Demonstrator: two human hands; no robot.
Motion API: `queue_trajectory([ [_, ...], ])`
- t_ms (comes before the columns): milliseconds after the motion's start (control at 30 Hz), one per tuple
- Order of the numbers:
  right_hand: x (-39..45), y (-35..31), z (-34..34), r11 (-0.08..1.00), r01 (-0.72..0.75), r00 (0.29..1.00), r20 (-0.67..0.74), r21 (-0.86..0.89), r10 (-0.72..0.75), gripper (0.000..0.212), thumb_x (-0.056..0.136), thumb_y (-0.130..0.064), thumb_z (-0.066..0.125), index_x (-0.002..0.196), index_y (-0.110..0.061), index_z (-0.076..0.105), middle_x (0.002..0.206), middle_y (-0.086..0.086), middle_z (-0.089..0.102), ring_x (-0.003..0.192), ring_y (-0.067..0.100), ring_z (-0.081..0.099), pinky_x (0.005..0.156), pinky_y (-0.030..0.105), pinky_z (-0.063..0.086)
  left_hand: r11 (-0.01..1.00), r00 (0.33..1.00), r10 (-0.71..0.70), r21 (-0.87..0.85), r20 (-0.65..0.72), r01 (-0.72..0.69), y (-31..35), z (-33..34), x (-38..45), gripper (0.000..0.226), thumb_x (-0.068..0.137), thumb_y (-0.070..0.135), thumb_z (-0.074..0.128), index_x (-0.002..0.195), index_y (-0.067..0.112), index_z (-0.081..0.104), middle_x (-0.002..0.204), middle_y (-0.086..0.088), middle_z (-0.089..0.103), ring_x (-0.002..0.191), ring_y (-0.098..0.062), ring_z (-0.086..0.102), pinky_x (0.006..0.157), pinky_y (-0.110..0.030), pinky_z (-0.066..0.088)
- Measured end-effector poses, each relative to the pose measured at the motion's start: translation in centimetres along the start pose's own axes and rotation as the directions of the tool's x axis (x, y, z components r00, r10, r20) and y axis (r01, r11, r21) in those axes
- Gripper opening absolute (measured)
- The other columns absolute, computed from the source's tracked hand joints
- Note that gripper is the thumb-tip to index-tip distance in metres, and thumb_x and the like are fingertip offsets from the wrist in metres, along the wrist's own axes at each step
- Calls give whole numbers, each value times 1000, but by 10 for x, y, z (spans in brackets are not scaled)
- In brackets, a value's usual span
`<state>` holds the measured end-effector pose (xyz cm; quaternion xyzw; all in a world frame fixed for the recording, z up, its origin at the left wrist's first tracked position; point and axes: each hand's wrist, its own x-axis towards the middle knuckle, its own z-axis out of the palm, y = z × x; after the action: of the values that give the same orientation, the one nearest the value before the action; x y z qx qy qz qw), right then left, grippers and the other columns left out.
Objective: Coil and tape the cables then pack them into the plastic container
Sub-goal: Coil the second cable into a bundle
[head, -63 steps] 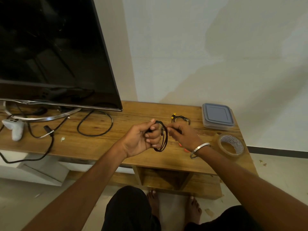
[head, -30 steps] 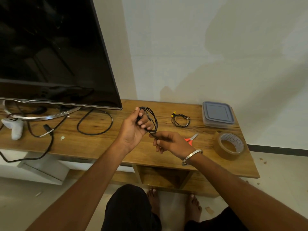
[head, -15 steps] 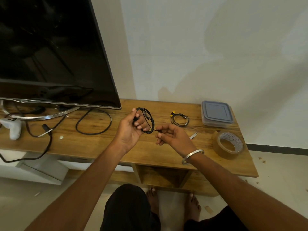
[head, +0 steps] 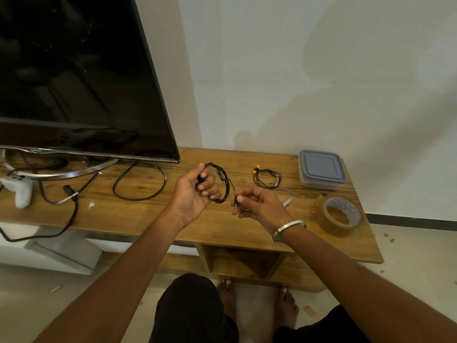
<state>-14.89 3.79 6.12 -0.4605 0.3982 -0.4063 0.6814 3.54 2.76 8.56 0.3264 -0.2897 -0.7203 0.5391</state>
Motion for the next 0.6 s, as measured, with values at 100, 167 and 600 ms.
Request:
queue_trajectory([
  [100,1,0,5,994,-33,999,-37,102,37,31,84,6,61,114,4,53,75,11,67,62,19,67,60,27,54,1000,1000,4,3,21,-4,-1,1,-1,39,100,28,32,64,18,43,48,5,28,45,-10,24,49,-25,31],
  [167,2,2,6,985,-44,997,-63,165,55,42,80,7,65,119,-2,50,76,12,68,65,21,68,63,29,56,1000,1000,6,6,27,-6,-2,2,-1,39,100,27,32,63,19,43,48,5,27,46,-10,23,49,-25,32],
  [600,2,-1,8,984,20,985,-171,175,11,6,85,-4,63,89,-8,64,79,5,60,73,16,58,63,26,51,1000,1000,-10,13,27,9,-5,8,0,39,99,27,33,62,19,43,48,5,27,46,-10,22,50,-26,30],
])
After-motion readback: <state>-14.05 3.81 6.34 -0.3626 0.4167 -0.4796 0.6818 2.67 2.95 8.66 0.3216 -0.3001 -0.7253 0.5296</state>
